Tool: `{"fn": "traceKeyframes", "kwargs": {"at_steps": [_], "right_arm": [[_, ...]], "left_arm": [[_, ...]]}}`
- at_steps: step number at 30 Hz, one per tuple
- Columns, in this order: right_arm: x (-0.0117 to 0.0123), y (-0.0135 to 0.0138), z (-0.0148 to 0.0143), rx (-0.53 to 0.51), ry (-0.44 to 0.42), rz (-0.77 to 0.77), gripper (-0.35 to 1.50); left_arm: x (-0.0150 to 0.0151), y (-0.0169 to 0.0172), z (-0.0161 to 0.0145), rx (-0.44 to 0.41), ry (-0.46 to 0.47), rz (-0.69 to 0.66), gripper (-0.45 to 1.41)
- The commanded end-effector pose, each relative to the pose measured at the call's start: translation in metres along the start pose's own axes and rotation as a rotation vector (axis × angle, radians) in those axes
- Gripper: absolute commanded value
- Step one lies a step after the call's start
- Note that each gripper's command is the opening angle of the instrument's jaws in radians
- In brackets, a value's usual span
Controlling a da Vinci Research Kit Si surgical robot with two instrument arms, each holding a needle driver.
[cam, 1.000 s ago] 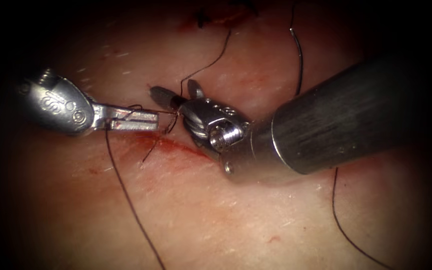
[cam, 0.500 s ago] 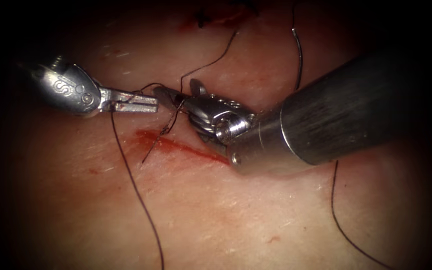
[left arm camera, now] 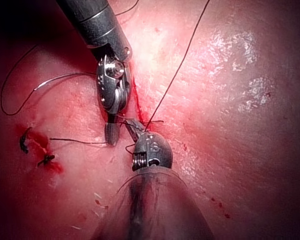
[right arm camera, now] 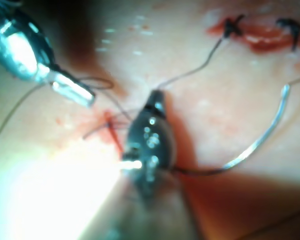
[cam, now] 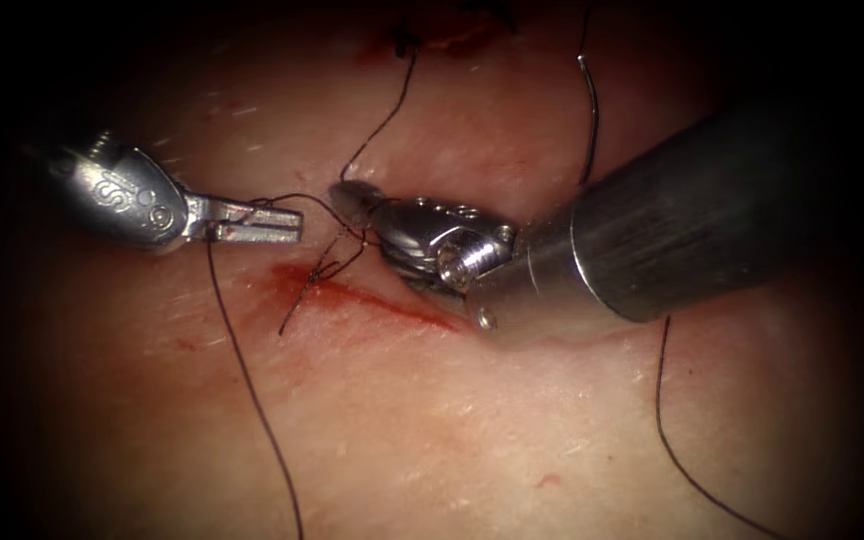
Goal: Wound Closure
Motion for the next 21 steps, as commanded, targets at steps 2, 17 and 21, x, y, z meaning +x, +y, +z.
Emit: {"fn": "traceKeyframes", "kwargs": {"at_steps": [2,17,21], "right_arm": [[-0.0004,-0.0016,-0.0019,0.01,0.045,-0.043,-0.35],[-0.0004,-0.0097,-0.0083,0.091,0.116,-0.201,-0.35],[-0.0014,-0.0113,-0.0089,0.189,0.12,-0.261,-0.35]], "left_arm": [[0.0003,0.0013,0.0007,-0.005,0.005,-0.015,-0.45],[-0.0029,0.0005,0.0004,0.008,-0.004,-0.062,-0.45],[-0.0034,0.0,0.0004,0.009,-0.005,-0.067,-0.45]]}}
